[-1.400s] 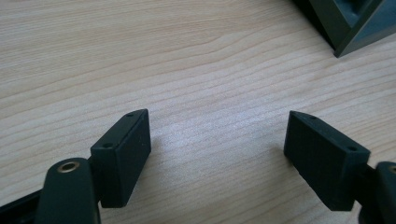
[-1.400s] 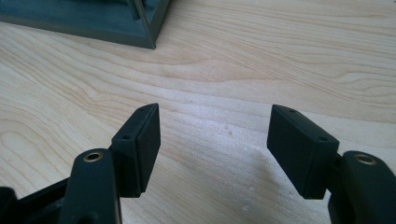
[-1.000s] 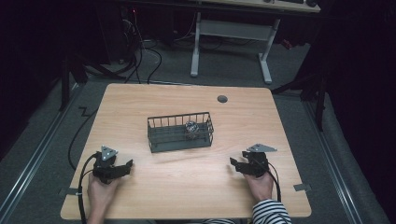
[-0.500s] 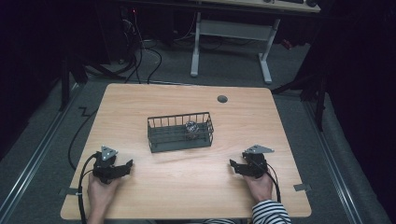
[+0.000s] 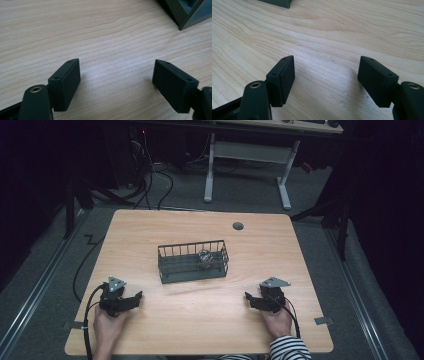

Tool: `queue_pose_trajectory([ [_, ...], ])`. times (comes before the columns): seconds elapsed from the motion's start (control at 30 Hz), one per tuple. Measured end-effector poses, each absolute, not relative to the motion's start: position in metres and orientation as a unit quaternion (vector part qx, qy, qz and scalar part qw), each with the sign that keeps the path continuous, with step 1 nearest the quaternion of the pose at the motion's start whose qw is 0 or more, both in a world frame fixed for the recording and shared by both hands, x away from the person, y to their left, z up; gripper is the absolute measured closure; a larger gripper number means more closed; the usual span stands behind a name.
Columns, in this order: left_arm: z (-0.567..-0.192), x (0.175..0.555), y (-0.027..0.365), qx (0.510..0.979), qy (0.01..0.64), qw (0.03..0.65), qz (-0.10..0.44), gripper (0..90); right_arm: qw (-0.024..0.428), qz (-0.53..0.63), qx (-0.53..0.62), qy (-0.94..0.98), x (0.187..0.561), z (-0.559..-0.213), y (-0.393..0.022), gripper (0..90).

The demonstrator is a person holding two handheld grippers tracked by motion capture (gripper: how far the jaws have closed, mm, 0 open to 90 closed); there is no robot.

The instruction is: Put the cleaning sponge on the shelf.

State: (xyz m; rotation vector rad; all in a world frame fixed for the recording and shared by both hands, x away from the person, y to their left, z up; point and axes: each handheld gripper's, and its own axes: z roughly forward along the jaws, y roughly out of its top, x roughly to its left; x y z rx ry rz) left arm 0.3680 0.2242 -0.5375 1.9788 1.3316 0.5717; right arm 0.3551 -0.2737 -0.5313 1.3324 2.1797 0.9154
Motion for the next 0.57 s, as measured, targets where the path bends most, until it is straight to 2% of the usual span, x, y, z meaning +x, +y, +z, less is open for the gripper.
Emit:
queue_pose_trajectory([
  [0.57,-0.5376,0.3683,0.224,0.76,0.51,0.338,0.218,21.4,0.213,0.328,0.483,0.783,0.3544,-0.5313,-0.2734,29.6],
])
